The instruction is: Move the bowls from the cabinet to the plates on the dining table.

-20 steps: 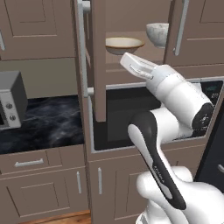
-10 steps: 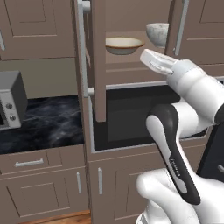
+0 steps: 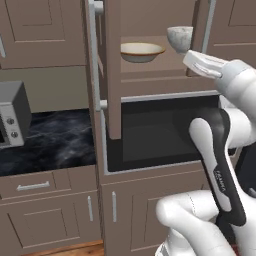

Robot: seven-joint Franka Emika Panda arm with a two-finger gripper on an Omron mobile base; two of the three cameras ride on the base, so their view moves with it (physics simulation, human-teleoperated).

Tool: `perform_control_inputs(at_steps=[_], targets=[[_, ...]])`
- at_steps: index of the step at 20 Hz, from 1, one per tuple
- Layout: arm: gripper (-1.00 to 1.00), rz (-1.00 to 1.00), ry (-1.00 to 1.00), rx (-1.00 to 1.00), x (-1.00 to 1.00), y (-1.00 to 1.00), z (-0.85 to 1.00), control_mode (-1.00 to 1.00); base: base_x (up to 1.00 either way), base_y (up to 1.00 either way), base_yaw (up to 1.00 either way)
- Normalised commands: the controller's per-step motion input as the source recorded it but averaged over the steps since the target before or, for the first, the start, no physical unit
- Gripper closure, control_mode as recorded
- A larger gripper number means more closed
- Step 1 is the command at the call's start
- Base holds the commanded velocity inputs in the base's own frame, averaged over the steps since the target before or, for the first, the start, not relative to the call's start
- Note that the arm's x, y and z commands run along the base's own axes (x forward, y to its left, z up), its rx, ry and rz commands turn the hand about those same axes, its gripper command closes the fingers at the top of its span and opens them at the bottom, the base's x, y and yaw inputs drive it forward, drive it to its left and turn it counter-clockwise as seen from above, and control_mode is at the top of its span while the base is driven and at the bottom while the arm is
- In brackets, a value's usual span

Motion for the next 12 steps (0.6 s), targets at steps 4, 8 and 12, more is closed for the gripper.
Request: perform_control_inputs(at_steps=[4,8,12], targets=[[-1.00,-0.06,0.01,-0.07,-0.01,-0.45,0.05,-1.00,0.00,0.00,0.00],[-1.00,-0.10,0.14,-0.03,0.10,-0.36,0.13,-1.00,0.00,0.00,0.00],[-1.00,-0.10,0.20,-0.03,0.07,-0.30,0.18,-1.00,0.00,0.00,0.00]])
